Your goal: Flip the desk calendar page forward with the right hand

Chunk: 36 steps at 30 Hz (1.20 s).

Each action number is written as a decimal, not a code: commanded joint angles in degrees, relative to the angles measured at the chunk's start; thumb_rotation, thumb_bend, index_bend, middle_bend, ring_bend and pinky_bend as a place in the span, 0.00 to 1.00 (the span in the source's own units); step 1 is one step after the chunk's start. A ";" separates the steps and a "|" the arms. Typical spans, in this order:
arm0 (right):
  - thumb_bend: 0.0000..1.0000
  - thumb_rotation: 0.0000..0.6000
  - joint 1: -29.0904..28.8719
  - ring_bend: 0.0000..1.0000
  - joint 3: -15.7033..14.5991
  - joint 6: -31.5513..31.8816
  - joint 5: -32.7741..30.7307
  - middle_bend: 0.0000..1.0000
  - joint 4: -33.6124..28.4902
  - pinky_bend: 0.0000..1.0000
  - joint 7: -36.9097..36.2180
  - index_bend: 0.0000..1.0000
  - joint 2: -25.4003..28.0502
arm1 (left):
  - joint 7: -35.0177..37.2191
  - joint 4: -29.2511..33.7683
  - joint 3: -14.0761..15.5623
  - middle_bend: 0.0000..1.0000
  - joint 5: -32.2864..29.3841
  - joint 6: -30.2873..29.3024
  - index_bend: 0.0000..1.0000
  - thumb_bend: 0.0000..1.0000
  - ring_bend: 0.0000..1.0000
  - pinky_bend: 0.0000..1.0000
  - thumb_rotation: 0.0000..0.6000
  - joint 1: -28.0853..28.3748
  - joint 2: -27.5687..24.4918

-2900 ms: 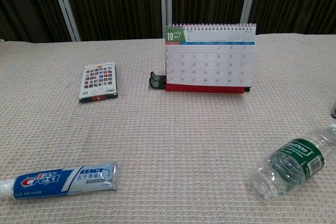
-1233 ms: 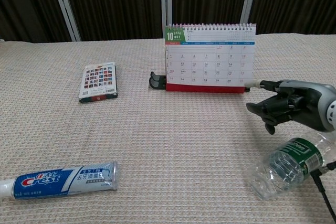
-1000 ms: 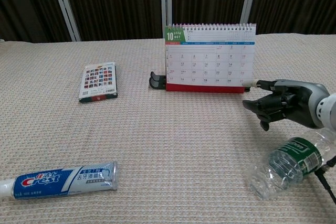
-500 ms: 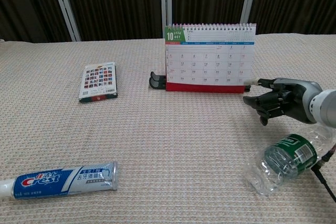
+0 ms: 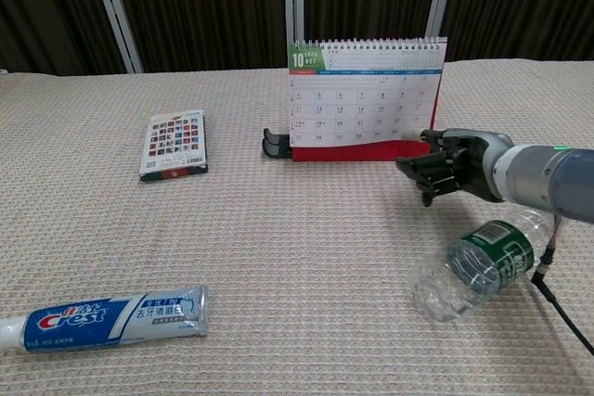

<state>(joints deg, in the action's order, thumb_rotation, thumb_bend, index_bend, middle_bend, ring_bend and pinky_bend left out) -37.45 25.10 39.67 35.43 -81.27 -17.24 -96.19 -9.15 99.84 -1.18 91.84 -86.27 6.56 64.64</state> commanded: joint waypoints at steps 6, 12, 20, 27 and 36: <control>0.48 1.00 -3.85 0.79 1.47 -0.41 -0.42 0.83 2.29 0.68 0.67 0.00 -3.51 | 0.74 0.07 0.22 0.00 0.15 0.36 0.00 0.13 0.00 0.00 1.00 0.17 -0.43; 0.48 1.00 -4.22 0.79 2.27 3.19 2.14 0.84 -2.27 0.68 1.57 0.00 -3.23 | 1.54 -0.24 0.10 0.00 -0.28 0.60 0.00 0.13 0.00 0.00 1.00 0.30 -0.53; 0.47 1.00 -2.79 0.79 3.37 12.25 5.64 0.84 -14.46 0.67 5.83 0.09 1.25 | 1.37 0.28 0.44 0.00 0.26 0.41 0.00 0.13 0.00 0.00 1.00 0.19 -0.62; 0.46 1.00 -0.61 0.70 4.01 20.44 9.31 0.74 -23.82 0.55 8.72 0.23 4.73 | 1.48 0.54 0.55 0.00 0.37 0.09 0.00 0.13 0.00 0.00 1.00 -0.01 -0.70; 0.37 1.00 -1.81 0.31 4.40 21.67 12.77 0.41 -23.24 0.24 12.28 0.22 7.54 | 1.84 0.62 0.52 0.00 0.19 -0.19 0.00 0.13 0.00 0.00 1.00 -0.22 -0.87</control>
<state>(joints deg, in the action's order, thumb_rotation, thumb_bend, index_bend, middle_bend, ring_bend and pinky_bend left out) -38.69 29.36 61.31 47.97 -105.39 -5.88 -89.11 -7.31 100.45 -0.65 92.03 -86.45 6.35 63.77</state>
